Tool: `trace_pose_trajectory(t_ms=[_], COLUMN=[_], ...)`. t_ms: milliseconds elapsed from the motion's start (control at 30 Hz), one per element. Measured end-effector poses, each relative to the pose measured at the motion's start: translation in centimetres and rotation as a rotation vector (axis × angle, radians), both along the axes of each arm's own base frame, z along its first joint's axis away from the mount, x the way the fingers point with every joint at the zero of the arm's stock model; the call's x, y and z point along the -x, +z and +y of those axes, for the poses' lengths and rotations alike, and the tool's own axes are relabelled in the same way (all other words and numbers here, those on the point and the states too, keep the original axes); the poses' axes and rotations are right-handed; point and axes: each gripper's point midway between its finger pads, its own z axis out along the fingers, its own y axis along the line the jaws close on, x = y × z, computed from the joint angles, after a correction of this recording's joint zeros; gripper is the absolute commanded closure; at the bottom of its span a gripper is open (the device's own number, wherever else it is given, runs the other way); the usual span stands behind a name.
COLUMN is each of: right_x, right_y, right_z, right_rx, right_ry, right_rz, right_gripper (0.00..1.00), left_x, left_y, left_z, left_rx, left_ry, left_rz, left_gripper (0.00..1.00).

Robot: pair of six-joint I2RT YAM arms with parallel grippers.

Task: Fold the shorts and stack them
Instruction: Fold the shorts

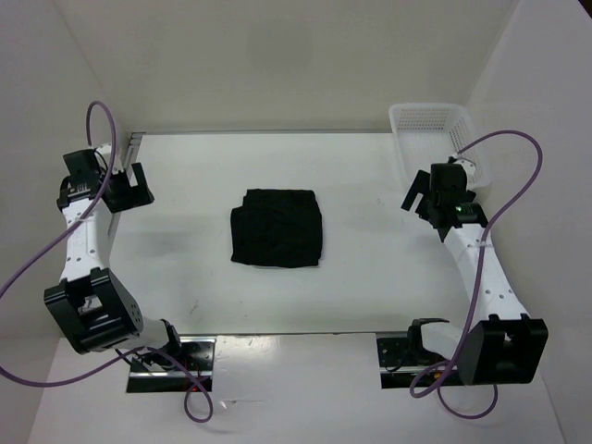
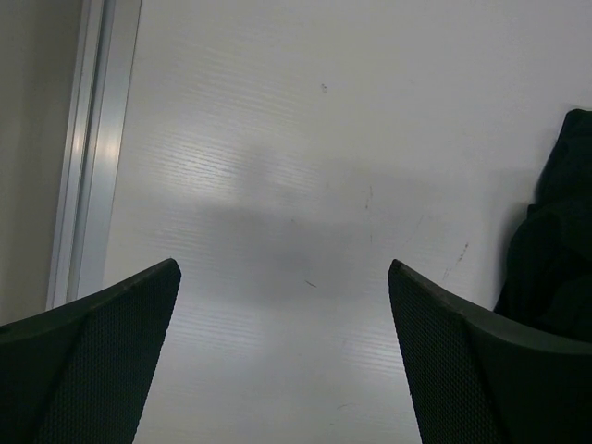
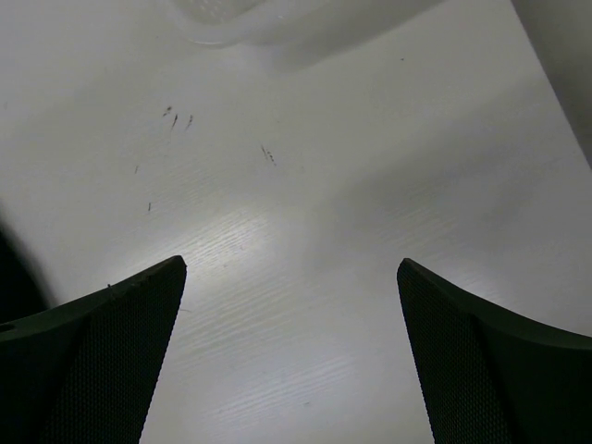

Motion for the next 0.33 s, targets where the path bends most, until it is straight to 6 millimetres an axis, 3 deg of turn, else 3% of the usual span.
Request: trace_pose_trajectory(t_ms=[333], right_x=[1.4], right_y=[1.5], right_z=[-1.1], right_rx=[0.043], right_ry=[-0.052], right_rz=[-0.059], right_gripper=[0.0], left_x=[0.0], left_y=[-0.1], left_z=[-0.5], left_rx=[0.04], left_ry=[-0.011], left_rz=[-0.01], left_gripper=[0.0])
